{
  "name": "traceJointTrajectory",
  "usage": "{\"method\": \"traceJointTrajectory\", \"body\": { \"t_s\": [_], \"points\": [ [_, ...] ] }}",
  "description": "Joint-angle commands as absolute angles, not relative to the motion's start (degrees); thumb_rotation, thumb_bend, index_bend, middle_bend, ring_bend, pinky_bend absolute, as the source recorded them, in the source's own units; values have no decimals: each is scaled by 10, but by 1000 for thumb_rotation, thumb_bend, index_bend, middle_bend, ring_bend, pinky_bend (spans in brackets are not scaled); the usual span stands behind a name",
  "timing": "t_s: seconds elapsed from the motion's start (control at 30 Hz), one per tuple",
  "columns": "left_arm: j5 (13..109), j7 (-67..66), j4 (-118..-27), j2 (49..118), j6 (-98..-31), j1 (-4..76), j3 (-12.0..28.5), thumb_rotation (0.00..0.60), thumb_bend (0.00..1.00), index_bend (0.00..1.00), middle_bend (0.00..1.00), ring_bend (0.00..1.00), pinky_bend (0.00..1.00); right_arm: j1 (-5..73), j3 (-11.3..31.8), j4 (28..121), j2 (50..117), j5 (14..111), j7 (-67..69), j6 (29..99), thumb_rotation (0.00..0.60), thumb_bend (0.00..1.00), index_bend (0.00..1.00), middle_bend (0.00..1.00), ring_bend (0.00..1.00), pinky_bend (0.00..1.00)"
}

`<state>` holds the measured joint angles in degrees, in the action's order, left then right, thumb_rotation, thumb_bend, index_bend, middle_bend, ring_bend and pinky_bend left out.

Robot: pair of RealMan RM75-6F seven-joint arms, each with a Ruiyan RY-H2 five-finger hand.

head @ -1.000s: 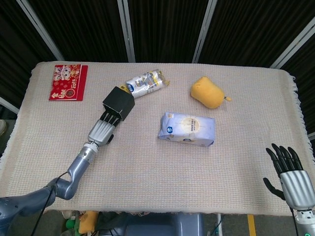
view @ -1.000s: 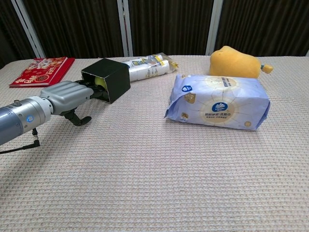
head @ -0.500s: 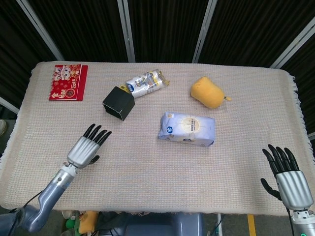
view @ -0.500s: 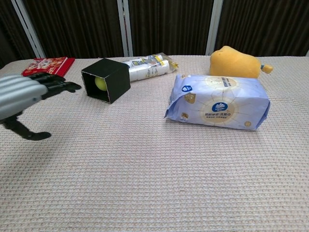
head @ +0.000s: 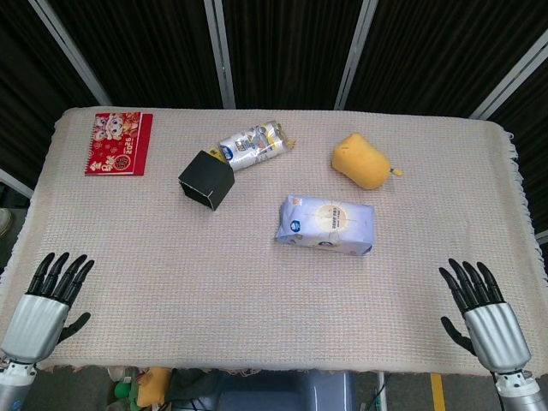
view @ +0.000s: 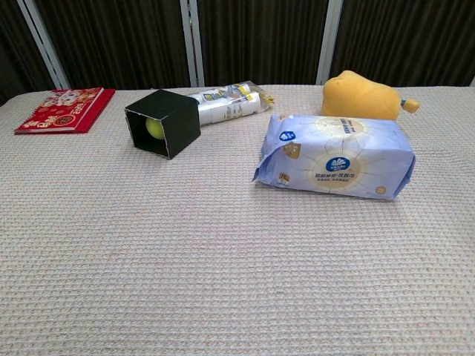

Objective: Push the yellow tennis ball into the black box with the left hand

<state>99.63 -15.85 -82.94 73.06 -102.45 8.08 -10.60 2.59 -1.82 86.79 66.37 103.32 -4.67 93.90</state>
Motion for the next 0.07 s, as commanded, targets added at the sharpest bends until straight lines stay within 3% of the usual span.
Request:
{"method": "traceJointTrajectory", "body": {
  "t_s": [0.03, 0.07],
  "points": [
    [1006, -155, -819, 732, -1029, 73, -103, 600, 69, 15, 86, 0, 0, 26, -19, 867, 665, 1034, -50, 939, 600, 326, 0, 0, 0, 0],
    [1007, -155, -817, 733, -1027, 72, -101, 600, 67, 15, 86, 0, 0, 25, -19, 867, 665, 1034, -52, 939, 600, 326, 0, 0, 0, 0]
  ]
}}
